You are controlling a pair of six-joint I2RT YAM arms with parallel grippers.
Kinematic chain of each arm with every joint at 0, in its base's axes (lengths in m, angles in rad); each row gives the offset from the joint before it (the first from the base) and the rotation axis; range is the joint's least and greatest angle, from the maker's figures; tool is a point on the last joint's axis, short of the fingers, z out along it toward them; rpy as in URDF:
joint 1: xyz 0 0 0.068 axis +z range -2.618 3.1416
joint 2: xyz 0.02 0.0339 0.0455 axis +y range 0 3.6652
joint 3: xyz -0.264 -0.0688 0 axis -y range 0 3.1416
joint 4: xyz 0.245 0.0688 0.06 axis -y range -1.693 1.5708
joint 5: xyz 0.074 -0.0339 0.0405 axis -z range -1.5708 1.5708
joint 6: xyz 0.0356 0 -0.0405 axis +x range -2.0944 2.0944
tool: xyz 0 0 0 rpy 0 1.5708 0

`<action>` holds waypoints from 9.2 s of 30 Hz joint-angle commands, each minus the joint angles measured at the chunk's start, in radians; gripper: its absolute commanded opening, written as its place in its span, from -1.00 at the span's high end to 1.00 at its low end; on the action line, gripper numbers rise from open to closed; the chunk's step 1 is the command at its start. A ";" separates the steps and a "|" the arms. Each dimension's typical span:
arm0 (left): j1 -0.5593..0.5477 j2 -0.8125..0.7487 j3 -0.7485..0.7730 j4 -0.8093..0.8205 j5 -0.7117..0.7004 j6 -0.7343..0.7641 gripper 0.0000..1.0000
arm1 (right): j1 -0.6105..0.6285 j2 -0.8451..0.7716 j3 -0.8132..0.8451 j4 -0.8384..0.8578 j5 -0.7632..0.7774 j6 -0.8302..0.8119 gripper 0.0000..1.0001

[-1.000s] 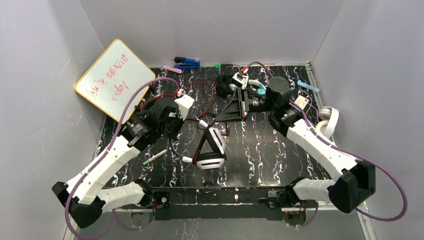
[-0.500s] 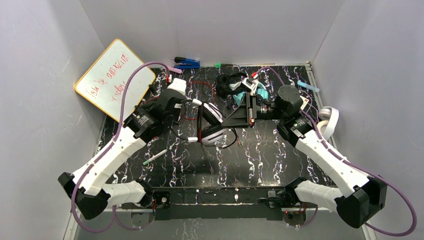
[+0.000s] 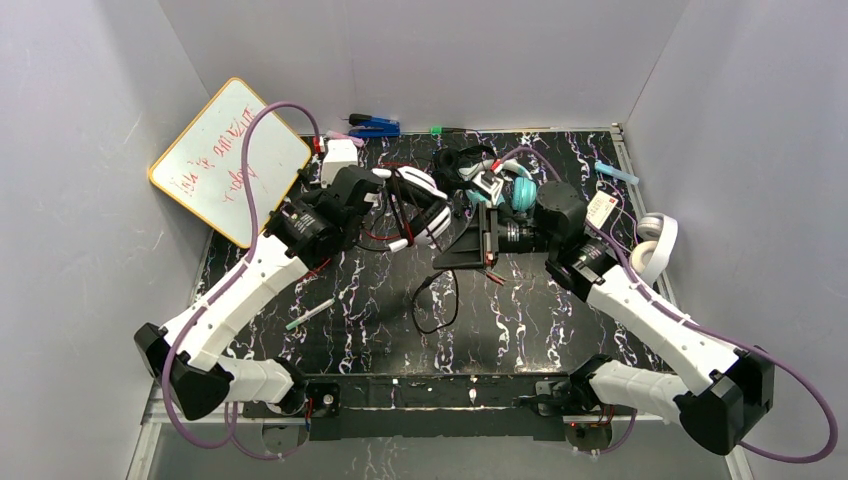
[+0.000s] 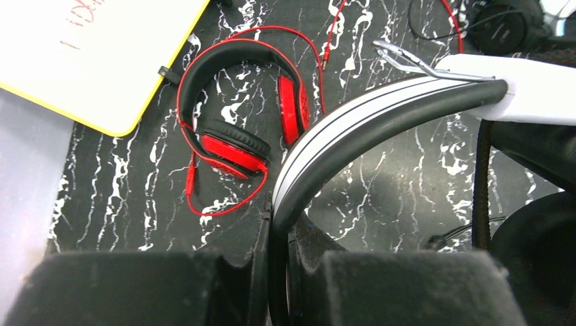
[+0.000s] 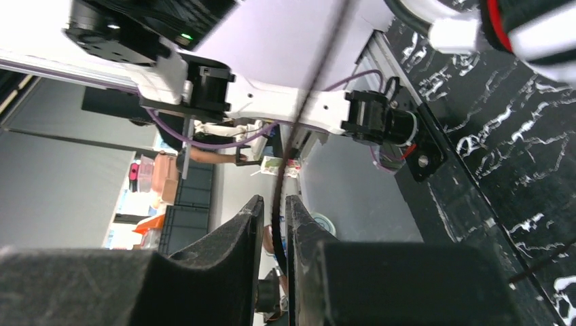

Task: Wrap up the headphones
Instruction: Wrap the headphones cable around the headphones.

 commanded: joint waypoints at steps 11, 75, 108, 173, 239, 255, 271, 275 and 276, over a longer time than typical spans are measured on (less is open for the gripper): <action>0.008 0.007 0.088 0.072 0.088 -0.202 1.00 | 0.079 -0.106 -0.224 -0.075 0.244 -0.223 0.43; 0.011 0.107 0.484 -0.086 0.620 -0.310 1.00 | 0.294 0.200 -0.807 1.232 0.515 -0.959 -0.51; 0.011 0.084 0.449 -0.066 0.662 -0.328 1.00 | 0.338 0.514 -0.786 1.588 0.751 -0.915 0.97; 0.012 0.025 0.281 -0.051 0.429 -0.254 1.00 | -0.033 -0.408 -0.033 -0.545 0.412 -0.700 0.97; -0.042 -0.188 -0.329 -0.027 0.413 0.707 1.00 | -0.255 0.127 0.673 -0.919 0.123 -0.756 0.97; -0.120 -0.167 -0.303 0.042 0.461 0.584 1.00 | -0.255 0.309 1.032 -1.003 0.154 -0.771 0.97; -0.125 -0.205 -0.358 0.059 0.806 0.547 1.00 | -0.256 0.276 1.017 -0.941 0.302 -0.774 0.97; -0.129 -0.209 -0.371 0.059 0.800 0.532 1.00 | -0.256 0.298 1.038 -0.915 0.304 -0.770 0.97; -0.129 -0.210 -0.370 0.062 0.813 0.529 1.00 | -0.256 0.302 1.042 -0.910 0.306 -0.770 0.97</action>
